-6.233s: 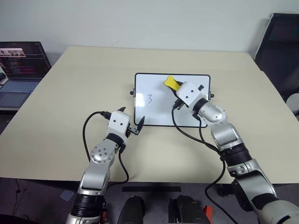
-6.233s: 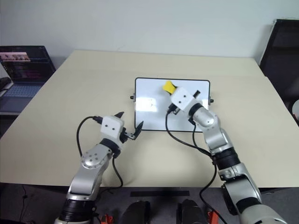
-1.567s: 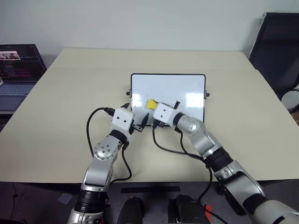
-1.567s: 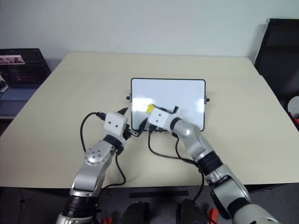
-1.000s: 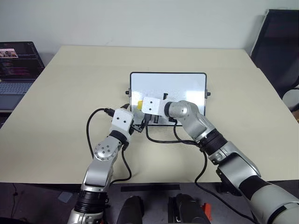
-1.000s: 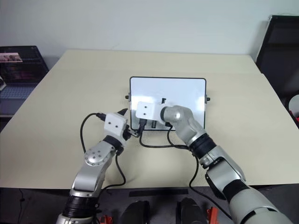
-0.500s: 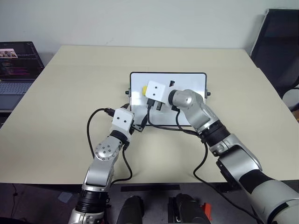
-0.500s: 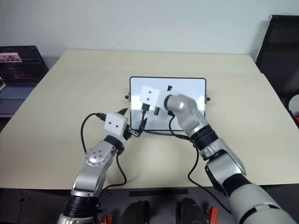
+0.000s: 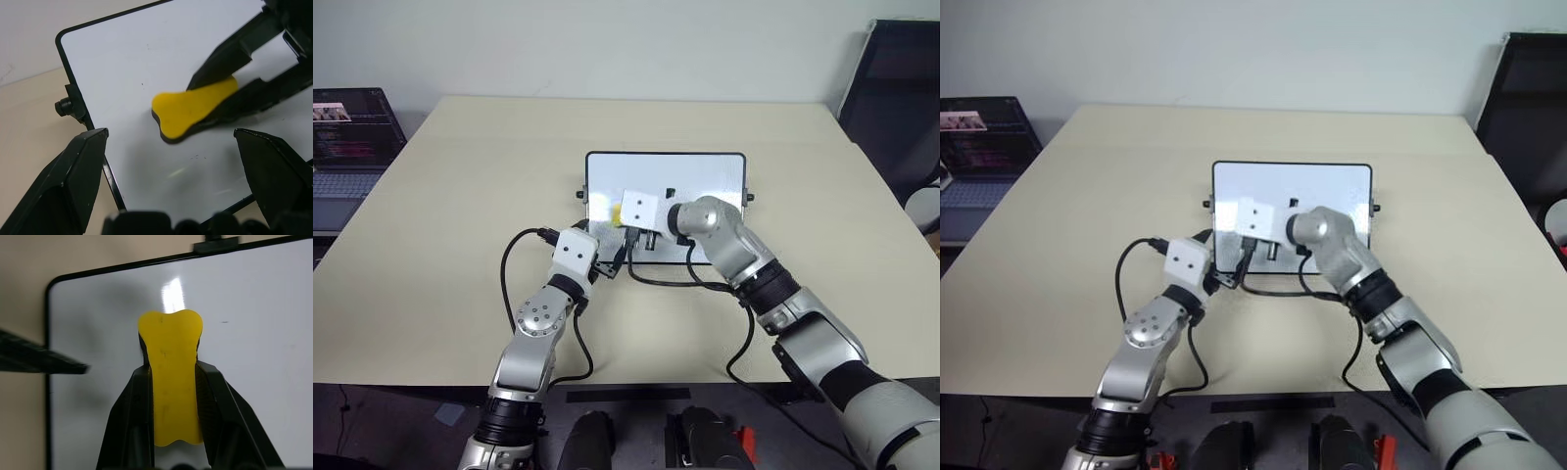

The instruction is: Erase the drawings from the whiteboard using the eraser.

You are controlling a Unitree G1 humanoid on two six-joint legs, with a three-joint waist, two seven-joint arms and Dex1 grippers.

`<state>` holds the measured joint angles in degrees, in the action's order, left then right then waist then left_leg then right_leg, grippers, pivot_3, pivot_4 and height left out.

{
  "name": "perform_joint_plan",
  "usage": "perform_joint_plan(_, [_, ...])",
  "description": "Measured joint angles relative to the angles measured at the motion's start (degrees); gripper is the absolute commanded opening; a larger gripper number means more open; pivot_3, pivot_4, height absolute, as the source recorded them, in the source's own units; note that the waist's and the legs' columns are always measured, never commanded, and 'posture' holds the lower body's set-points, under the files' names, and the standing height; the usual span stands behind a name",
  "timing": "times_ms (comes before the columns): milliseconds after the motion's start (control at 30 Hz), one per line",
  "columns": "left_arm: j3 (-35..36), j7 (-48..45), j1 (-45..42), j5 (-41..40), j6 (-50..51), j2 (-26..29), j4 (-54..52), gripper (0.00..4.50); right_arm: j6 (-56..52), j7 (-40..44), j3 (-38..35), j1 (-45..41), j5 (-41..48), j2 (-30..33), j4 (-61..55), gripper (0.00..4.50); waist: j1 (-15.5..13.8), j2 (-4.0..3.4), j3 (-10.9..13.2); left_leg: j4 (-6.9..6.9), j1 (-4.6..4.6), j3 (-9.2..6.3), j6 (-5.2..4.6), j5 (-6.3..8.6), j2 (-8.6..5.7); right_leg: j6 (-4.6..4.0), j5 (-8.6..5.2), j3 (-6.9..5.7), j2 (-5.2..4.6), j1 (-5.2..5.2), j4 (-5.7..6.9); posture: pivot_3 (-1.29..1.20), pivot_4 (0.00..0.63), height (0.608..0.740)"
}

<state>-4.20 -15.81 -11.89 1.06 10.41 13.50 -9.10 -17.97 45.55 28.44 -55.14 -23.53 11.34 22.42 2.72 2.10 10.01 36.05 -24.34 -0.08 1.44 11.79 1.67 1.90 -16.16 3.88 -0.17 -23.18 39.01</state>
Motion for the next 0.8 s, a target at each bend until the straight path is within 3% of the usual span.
perform_joint_plan(200, [0.01, 0.0, 0.0, 0.0, -0.43, 0.02, 0.04, 4.5, -1.11, -0.53, 0.46, 1.19, 0.01, 0.16, -1.69, 0.87, -0.05, 0.0, 0.0, 0.02, 0.0, 0.01, 0.0, 0.0, -0.01, 0.01, 0.0, 0.01, 0.01, 0.0, 0.0, 0.0, 0.15, 0.74])
perform_joint_plan(533, [-0.07, -0.09, -0.16, -0.03, -0.82, 0.02, 0.47, 4.5, 3.54, -12.87, -4.44, -5.03, 0.17, -1.58, 7.27, 0.87, -0.06, 0.0, 0.0, -0.05, -0.01, 0.04, 0.01, -0.01, -0.02, 0.0, 0.01, 0.02, 0.0, -0.02, -0.03, 0.0, 0.15, 0.74])
perform_joint_plan(800, [-0.07, -0.09, -0.22, -0.03, -0.82, 0.04, 0.48, 4.5, 3.71, -9.61, -3.16, -3.85, 0.02, -0.96, 5.86, 0.87, -0.07, 0.0, 0.0, -0.02, -0.01, 0.04, 0.01, -0.01, -0.01, 0.0, 0.01, 0.02, 0.0, -0.02, 0.0, 0.0, 0.15, 0.74])
